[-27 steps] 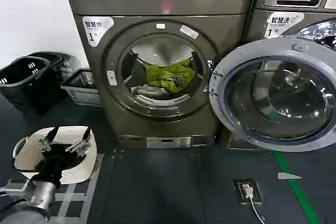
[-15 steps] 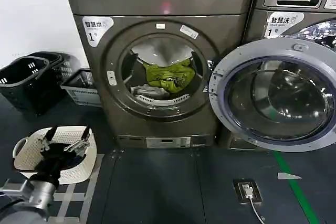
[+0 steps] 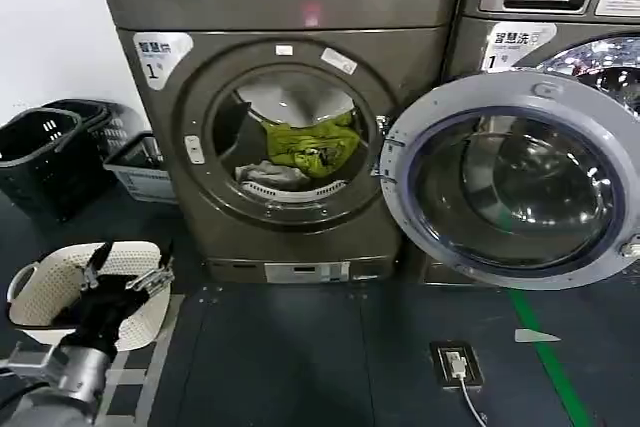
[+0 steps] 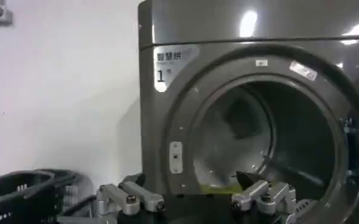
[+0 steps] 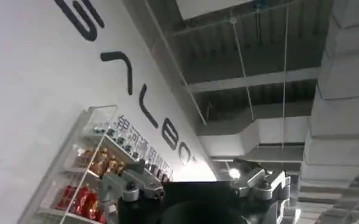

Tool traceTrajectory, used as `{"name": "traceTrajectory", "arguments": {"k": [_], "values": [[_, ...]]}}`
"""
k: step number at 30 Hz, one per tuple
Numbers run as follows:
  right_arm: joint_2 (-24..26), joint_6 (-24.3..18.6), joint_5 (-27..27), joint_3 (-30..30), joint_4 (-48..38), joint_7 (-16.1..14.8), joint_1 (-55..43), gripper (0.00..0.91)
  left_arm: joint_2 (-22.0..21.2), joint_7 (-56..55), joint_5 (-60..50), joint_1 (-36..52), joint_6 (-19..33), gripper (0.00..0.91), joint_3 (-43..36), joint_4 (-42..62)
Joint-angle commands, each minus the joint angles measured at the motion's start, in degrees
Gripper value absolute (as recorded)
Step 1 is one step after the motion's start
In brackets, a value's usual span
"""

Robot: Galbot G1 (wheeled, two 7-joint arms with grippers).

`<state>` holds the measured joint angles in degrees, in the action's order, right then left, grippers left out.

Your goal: Grasp the clothes from the dryer.

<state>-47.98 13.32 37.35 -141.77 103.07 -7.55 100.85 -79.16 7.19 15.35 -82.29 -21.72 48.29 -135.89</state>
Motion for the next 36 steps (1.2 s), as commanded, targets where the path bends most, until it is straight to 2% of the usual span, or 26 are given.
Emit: {"name": "traceTrajectory", "arguments": {"k": [1, 9, 36], "values": [[-0.01, -0.04, 0.02, 0.09, -0.02, -0.07, -0.06, 0.907, -0.11, 0.06, -0.07, -0.07, 0.00, 0.907, -0.25, -0.13], [0.22, 3.01, -0.34, -0.76, -0.84, 2.54, 0.33, 0.907, -0.04, 0.16, -0.06, -0.11, -0.09, 0.907, -0.22, -0.28], [0.31, 3.23, -0.25, -0.93, -0.82, 2.32, 0.64, 0.907, -0.18, 0.39, -0.66, 0.12, -0.02, 0.907, -1.32, 0.22]]}}
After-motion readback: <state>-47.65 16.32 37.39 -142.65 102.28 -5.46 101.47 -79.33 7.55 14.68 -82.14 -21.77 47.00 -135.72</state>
